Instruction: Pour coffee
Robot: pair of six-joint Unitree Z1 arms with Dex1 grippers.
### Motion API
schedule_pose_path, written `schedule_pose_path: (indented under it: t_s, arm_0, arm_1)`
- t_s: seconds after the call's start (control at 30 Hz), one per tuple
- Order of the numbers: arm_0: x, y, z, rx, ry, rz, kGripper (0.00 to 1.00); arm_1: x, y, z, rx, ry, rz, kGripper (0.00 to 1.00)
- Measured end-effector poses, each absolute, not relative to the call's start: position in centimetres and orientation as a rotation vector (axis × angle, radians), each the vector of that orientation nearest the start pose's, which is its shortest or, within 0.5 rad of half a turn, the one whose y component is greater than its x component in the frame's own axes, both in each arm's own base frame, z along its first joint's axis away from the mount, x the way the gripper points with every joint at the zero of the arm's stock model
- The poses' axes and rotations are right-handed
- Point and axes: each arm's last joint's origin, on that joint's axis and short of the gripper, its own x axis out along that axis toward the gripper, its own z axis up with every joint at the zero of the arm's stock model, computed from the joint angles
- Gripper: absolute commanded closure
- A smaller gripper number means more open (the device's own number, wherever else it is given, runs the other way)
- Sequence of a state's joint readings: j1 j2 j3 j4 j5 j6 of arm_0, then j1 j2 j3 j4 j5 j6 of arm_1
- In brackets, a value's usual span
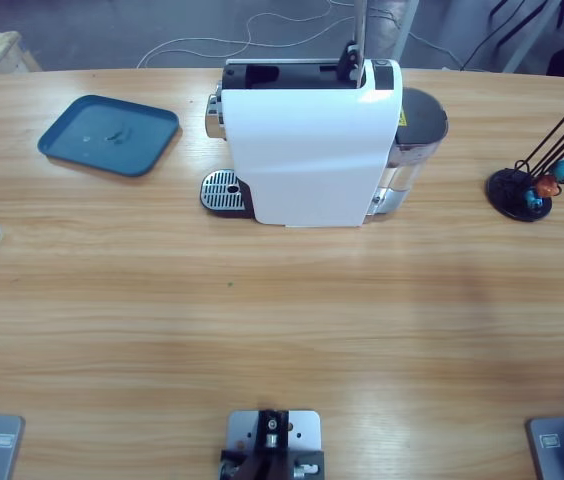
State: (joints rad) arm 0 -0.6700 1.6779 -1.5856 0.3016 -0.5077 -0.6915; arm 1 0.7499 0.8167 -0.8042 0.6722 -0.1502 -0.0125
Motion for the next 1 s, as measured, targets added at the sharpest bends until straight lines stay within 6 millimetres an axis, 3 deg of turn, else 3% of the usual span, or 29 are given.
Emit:
schedule_pose_path:
  t_s: [0.07,0.2,0.27,0.37,0.43,0.47,0.63,0.7,0.73,0.77,1.0]
  arm_0:
    - [25.9,-24.7,44.9,-0.473,0.738,-0.937,0.009]
    - [22.0,-25.2,44.6,0.004,0.579,-0.871,0.009]
    - [19.4,-25.0,43.2,0.259,0.537,-0.821,0.009]
    - [16.8,-23.0,40.3,0.431,0.566,-0.758,0.009]
    - [14.8,-20.3,39.2,0.435,0.583,-0.735,0.009]
    - [13.8,-18.8,38.9,0.413,0.577,-0.728,0.009]
    - [9.5,-12.6,36.3,0.28,0.492,-0.74,0.018]
    - [8.6,-11.3,35.2,0.264,0.493,-0.751,0.019]
    - [8.3,-10.9,34.8,0.26,0.494,-0.753,0.023]
    - [8.1,-10.6,34.6,0.255,0.491,-0.753,0.023]
    - [7.7,-10.1,34.8,0.231,0.477,-0.754,0.013]
  arm_1:
    - [5.7,4.3,33.8,-0.31,0.623,0.567,0.078]
    - [6.3,4.0,34.1,-0.256,0.609,0.425,0.087]
    - [7.0,4.2,34.2,-0.211,0.605,0.356,0.103]
    - [8.9,4.5,33.9,-0.109,0.6,0.217,0.106]
    - [10.4,4.4,32.7,-0.066,0.61,0.124,0.13]
    - [11.2,4.4,32.0,-0.053,0.616,0.089,0.193]
    - [14.5,4.4,27.8,-0.036,0.666,-0.024,0.207]
    - [15.7,4.4,26.7,-0.033,0.681,-0.051,0.228]
    - [16.3,4.5,26.3,-0.03,0.684,-0.062,0.31]
    - [16.9,4.5,25.9,-0.027,0.685,-0.073,0.331]
    - [20.0,3.4,24.6,0.027,0.681,-0.15,0.336]
